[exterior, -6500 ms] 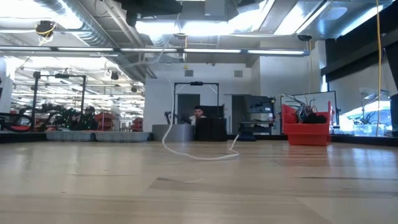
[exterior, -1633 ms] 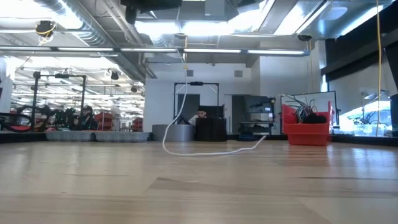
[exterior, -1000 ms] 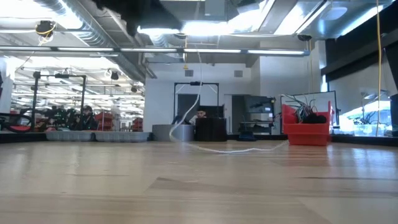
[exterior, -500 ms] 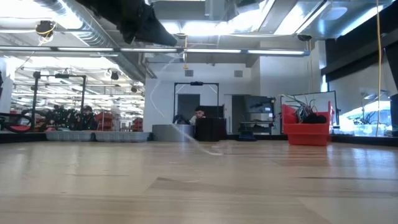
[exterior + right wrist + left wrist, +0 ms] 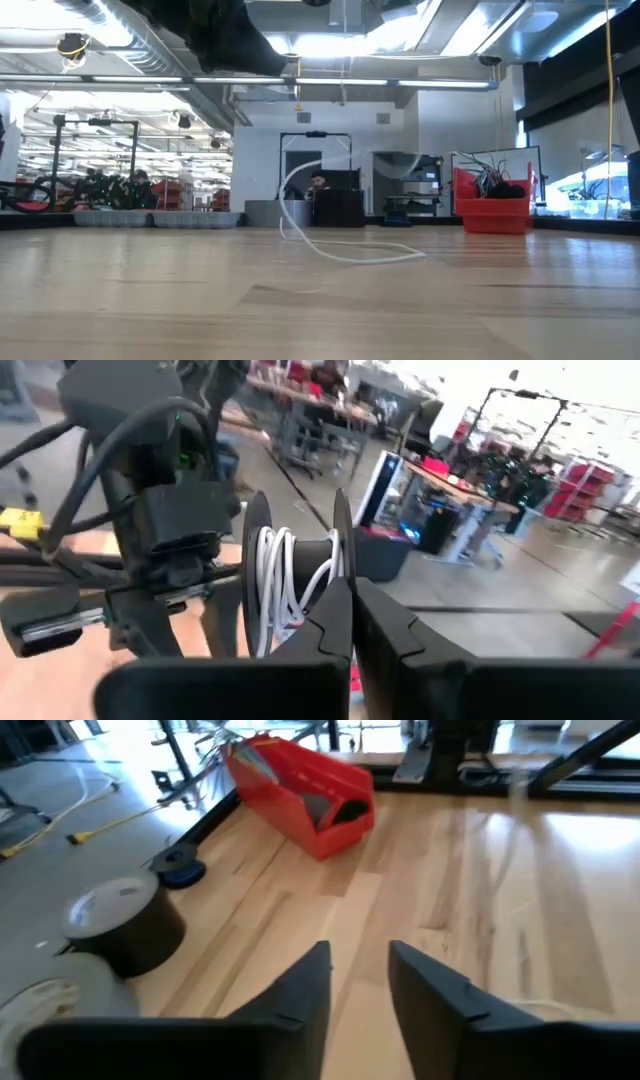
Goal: Coil cords
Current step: Coil the white wire onto the spool
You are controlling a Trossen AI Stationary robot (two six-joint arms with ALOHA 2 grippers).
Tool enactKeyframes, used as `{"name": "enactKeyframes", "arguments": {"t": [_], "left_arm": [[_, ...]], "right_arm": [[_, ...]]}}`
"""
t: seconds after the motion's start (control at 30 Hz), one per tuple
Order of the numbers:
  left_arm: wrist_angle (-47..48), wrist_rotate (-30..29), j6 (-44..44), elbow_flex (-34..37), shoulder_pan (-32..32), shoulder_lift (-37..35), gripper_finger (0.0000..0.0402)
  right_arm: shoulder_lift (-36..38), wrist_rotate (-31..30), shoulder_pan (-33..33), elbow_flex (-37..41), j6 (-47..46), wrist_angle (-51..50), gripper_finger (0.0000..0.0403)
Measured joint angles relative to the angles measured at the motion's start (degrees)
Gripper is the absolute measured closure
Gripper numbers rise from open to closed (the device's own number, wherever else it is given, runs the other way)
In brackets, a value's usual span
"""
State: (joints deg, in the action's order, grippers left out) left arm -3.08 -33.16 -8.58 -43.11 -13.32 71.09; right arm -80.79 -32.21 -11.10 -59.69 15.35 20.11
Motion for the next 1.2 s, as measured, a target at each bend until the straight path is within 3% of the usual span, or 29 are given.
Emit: {"name": "enactKeyframes", "arguments": {"t": [0.2, 0.33, 0.57, 0.93, 1.2], "left_arm": [[-6.8, 5.1, 0.6, 0.0, 0.2, 0.4, 0.0255], [-14.4, 10.2, 2.2, 0.0, 0.2, 3.8, 0.0252], [-26.5, 11.1, 4.4, -0.1, 0.7, 11.4, 0.0257], [-25.8, 22.5, 4.5, -4.6, 0.8, 17.6, 0.0258], [-25.3, 22.6, 6.0, -5.7, 1.1, 18.7, 0.0258]], "right_arm": [[-0.2, 10.9, 1.2, 12.3, 0.3, 26.1, 0.0397], [-0.4, 12.2, 1.0, 15.9, 3.6, 36.9, 0.0397], [-0.4, 13.8, 0.2, 15.9, 3.4, 34.9, 0.0397], [-0.4, 14.9, 0.2, 15.9, 1.6, 34.2, 0.0397], [-0.4, 14.9, 0.2, 15.9, 1.6, 34.1, 0.0397]]}}
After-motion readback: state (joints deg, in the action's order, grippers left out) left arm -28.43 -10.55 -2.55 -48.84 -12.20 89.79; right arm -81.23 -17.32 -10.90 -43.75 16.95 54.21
